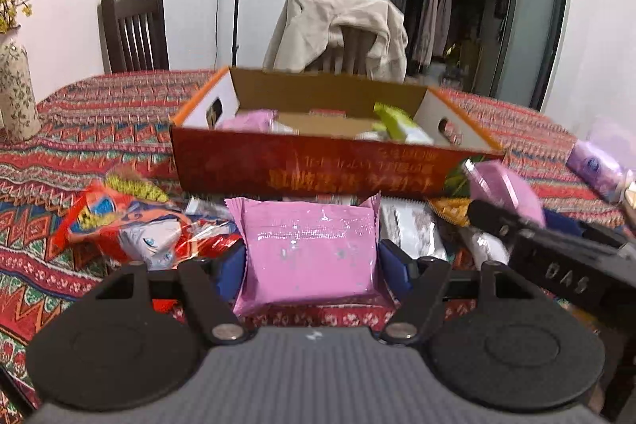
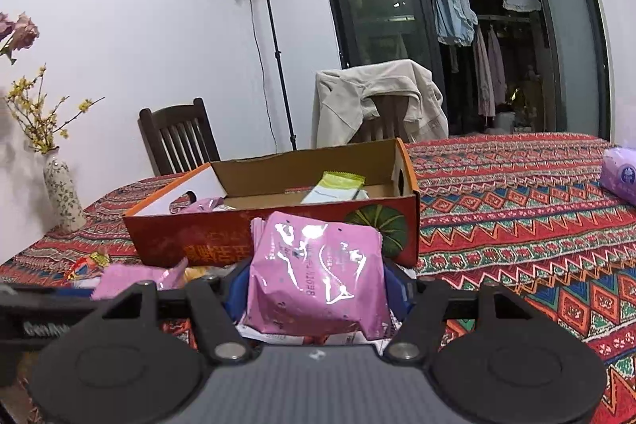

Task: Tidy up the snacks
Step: 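Carry both pink packets into the box and open both grippers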

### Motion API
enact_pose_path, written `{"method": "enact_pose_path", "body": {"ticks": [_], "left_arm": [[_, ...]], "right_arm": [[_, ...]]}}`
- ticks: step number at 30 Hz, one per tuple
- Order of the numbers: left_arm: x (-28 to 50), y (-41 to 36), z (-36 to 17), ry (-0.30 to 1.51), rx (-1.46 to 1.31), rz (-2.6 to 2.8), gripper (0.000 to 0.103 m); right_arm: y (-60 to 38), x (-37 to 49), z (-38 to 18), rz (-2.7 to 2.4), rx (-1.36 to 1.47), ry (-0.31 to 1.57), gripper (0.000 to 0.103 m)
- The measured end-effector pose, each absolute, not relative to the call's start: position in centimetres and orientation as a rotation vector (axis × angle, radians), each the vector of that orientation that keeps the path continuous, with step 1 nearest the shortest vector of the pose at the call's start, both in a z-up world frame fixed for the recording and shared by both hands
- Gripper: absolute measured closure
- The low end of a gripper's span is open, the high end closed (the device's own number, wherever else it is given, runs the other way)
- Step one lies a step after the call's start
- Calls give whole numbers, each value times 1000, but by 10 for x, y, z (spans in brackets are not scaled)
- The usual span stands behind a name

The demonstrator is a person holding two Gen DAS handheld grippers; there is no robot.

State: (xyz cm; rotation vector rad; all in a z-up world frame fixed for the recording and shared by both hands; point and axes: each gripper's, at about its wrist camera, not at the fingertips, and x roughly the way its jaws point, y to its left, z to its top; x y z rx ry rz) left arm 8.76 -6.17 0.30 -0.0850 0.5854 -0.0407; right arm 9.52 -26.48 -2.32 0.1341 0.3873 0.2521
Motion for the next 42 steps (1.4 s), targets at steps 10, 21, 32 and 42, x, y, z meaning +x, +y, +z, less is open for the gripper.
{"method": "enact_pose_path", "body": {"ticks": [10,21,32,42], "left_arm": [[84,-50,32,490,-109,-62,32],[110,-44,70,385,-107,-43,32],[163,-35,84,377,-143,14,32],[210,-29,67,379,-152,63,33]], "right_arm": [[-255,89,0,256,85,349,37],[-252,111,39,223,56,297,37],[-246,157,59,199,50,292,37],[-228,213,49,171,27,323,38]]}}
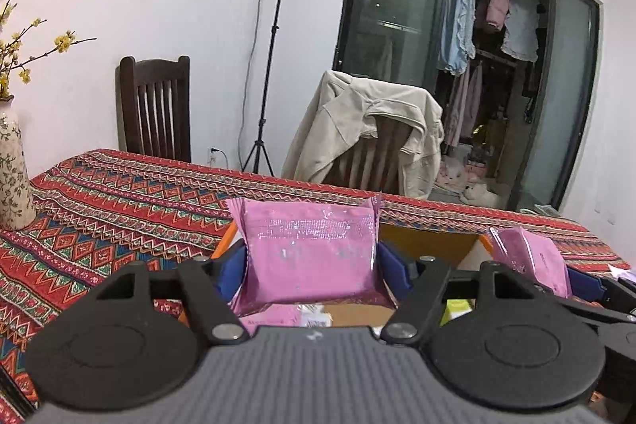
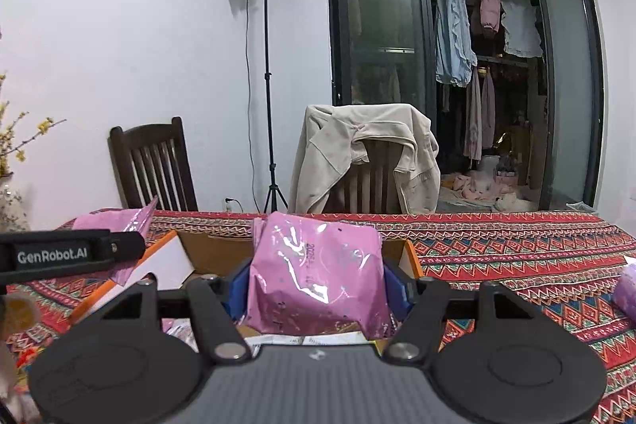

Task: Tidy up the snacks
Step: 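Carry both pink packets into the box and open both grippers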

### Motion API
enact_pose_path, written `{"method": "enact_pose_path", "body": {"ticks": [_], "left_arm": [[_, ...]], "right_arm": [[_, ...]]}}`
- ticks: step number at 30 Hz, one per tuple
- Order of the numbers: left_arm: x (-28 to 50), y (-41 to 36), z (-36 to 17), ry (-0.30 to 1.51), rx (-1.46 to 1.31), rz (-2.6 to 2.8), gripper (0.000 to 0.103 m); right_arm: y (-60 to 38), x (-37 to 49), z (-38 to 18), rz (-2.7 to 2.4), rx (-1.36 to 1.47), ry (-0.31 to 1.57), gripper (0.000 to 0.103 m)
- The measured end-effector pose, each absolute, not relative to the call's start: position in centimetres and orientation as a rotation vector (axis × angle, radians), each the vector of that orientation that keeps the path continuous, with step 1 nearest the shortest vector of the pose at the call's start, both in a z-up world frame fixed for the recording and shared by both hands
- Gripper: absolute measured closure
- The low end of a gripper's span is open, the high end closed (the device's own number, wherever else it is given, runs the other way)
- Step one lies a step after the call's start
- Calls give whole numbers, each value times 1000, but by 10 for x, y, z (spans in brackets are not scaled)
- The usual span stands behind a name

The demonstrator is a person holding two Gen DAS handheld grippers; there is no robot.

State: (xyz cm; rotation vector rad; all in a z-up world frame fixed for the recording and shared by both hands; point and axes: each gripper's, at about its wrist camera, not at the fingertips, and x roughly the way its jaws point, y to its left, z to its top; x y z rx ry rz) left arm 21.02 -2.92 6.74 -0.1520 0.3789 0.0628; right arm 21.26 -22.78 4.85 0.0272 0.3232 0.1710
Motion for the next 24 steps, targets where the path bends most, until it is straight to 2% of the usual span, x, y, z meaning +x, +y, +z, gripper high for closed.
{"method": "enact_pose_path", "body": {"ticks": [4,11,13,17,18,19,20,24], "left_arm": [[220,-31,57,343,-112,53,33],[238,-32,34,403,-83,56,33],[240,-30,30,414,-92,49,30],[239,-23,28,405,-116,64,16],[238,-22,28,399,-116,77,10],[237,-21,28,393,-122,89,0],[235,-19,29,381,-135,103,0],[234,-10,31,375,-162,120,0]], "right_arm": [[-221,228,35,135,10,298,38],[-222,246,15,152,6,346,37],[-223,248,12,141,5,355,37],[-229,251,8,141,16,379,18],[-230,251,7,130,17,382,9],[-232,252,7,124,22,384,4],[-234,251,6,122,32,383,0],[-239,250,6,125,56,386,0]]}}
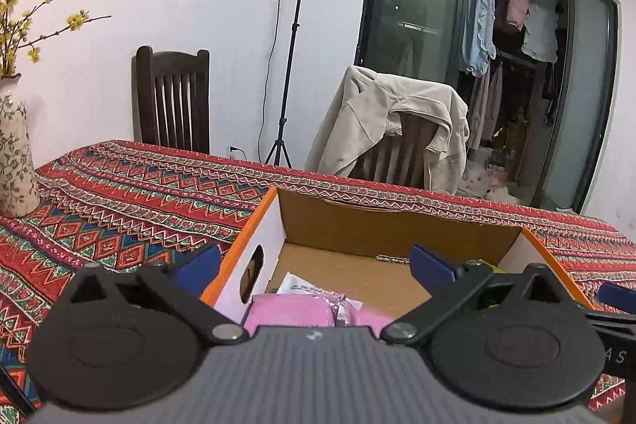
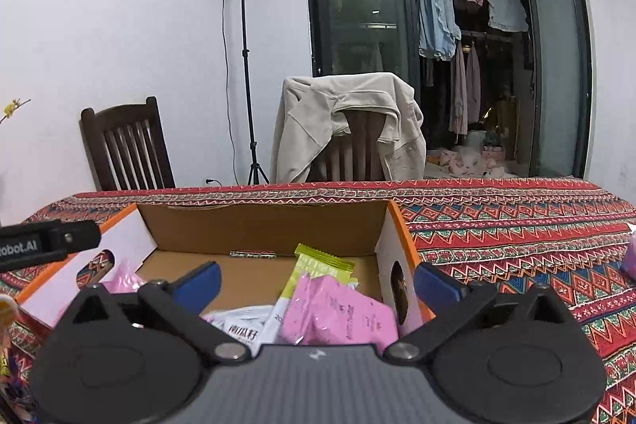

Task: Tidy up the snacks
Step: 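Carry both pink packets into the box and open both grippers, then move both grippers back from the box to the snack pile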

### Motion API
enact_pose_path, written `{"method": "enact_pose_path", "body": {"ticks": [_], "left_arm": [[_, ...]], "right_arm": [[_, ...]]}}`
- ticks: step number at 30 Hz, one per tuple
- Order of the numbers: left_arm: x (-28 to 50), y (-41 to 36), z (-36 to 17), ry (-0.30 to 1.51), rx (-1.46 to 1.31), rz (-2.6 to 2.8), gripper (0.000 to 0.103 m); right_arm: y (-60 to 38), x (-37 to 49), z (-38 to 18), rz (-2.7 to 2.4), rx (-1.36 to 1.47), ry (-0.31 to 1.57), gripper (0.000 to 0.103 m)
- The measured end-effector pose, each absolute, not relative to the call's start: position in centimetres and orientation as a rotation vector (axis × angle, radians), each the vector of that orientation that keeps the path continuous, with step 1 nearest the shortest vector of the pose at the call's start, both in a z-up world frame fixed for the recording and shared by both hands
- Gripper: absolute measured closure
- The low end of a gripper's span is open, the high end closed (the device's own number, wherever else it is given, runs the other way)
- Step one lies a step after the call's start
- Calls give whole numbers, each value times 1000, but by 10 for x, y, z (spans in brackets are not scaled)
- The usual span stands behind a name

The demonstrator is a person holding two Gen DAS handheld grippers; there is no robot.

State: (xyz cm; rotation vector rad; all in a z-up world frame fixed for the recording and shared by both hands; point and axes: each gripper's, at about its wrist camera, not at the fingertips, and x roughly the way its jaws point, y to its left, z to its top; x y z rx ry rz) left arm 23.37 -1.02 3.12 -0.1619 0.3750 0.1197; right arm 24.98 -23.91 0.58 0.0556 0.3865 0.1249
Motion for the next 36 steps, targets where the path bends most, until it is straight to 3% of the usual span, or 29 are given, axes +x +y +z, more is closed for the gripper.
{"method": "enact_pose_path", "body": {"ticks": [20,36], "left_arm": [[214,-19,53,372,-147,110,0],[160,-11,47,482,-161,67,0]], "right_arm": [[-249,227,34,130,75,355,0],[-272,167,24,171,-28,499,0]]}}
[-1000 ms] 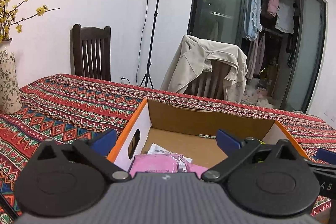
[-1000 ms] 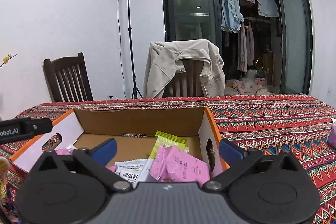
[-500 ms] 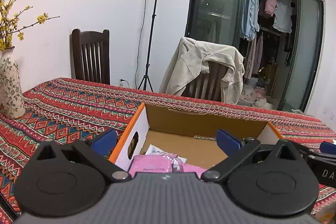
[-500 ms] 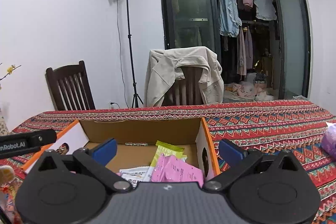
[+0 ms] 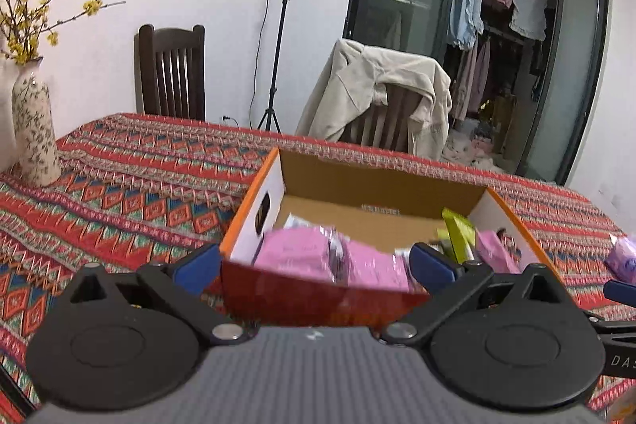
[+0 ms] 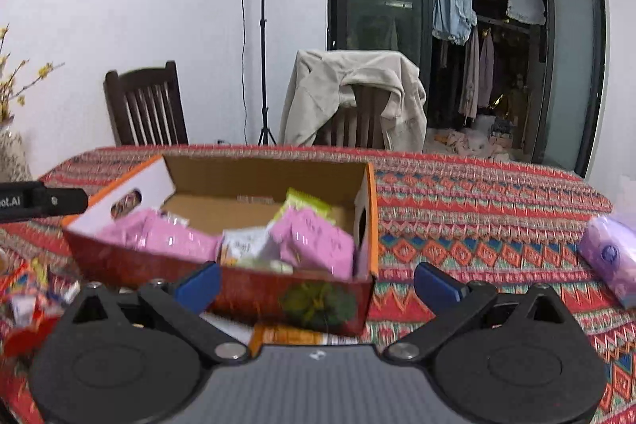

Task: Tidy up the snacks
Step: 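Move both grippers back from the box to the snack pile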

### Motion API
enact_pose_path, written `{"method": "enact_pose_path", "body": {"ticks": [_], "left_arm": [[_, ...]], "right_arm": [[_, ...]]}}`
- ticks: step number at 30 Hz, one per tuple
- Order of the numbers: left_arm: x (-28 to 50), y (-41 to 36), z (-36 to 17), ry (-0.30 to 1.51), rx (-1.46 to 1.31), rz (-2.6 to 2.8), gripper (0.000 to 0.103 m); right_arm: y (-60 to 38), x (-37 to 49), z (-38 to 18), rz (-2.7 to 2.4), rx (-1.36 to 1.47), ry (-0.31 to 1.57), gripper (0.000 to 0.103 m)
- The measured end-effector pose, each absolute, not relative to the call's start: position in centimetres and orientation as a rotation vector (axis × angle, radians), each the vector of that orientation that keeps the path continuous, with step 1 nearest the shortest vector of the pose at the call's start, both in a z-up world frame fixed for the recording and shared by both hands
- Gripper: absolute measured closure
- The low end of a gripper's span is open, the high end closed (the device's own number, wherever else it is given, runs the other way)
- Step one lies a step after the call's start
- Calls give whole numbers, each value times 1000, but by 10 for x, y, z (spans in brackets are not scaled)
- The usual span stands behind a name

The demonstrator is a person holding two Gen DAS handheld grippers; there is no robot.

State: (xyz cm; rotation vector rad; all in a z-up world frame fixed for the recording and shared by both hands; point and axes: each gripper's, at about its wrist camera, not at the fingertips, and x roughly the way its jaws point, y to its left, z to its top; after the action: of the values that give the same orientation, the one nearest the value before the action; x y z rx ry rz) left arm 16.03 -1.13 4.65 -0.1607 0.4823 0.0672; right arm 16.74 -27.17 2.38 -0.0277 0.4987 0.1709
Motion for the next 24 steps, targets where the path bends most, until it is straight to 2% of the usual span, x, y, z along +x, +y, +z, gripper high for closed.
{"method": "enact_pose_path", "body": {"ticks": [5,9,16,19,21,24], "left_arm": [[140,-17,32,521,-143,39,0],[125,-22,18,550,-127,26,0],[105,-20,-6,596,-153,0,0],[102,-20,-12,604,-154,-16,0],[102,-21,-13,604,-155,-17,0],[103,-21,-12,601,-156,-17,0]], "right_arm": [[-271,155,5,150,-61,575,3],[-270,152,-13,139,-57,650,19],[-262,162,-36,129,-9,738,33],[-259,166,-39,97,-4,726,41],[-257,163,-39,128,-17,718,53],[-256,154,-38,146,-38,702,60]]}}
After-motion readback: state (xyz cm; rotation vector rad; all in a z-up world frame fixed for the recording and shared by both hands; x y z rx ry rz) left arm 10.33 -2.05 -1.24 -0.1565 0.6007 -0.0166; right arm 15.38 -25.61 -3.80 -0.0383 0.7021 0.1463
